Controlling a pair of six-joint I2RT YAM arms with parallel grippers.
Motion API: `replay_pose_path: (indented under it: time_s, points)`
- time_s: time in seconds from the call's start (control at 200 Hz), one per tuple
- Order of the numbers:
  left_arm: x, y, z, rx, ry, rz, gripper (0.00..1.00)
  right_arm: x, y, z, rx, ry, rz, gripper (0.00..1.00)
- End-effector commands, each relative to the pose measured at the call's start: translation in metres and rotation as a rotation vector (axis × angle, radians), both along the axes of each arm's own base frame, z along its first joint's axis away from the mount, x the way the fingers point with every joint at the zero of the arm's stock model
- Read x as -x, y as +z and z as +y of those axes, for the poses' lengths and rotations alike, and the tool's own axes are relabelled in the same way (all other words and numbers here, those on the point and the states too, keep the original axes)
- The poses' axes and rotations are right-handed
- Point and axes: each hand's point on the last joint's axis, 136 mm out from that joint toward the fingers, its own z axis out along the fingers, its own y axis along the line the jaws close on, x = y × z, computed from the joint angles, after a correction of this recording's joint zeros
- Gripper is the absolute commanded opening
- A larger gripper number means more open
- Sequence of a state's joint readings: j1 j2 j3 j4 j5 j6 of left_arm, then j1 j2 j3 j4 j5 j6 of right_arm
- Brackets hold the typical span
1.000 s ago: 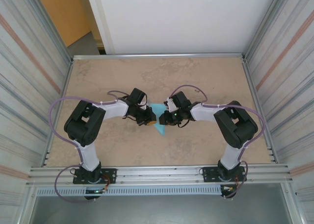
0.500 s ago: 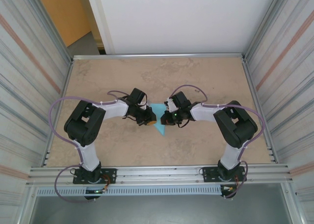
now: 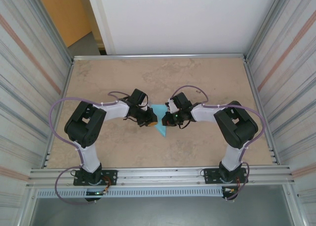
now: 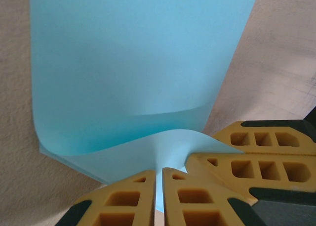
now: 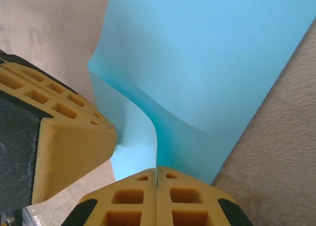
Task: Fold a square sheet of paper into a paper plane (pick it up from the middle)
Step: Third fold the triangle at the center of the table.
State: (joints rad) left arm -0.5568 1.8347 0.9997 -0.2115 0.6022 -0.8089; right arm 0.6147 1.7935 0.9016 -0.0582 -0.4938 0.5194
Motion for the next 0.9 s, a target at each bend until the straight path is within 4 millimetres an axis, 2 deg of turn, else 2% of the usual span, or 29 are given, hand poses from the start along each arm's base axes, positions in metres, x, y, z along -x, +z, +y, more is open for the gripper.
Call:
replay_pose_path:
  time_s: [0.0,0.401,0.897]
  points:
    - [0.000,0.007,-0.005,0.013,-0.030,-0.016,0.12,-0.004,-0.002,-0.001,0.022,0.009,-0.007,0.05]
    - [0.002,0.000,-0.004,0.001,-0.031,-0.002,0.12,-0.004,-0.005,-0.001,0.031,0.012,0.002,0.05]
    - [0.007,-0.014,0.008,-0.064,-0.008,0.023,0.11,-0.003,-0.007,-0.002,0.035,0.012,0.007,0.06]
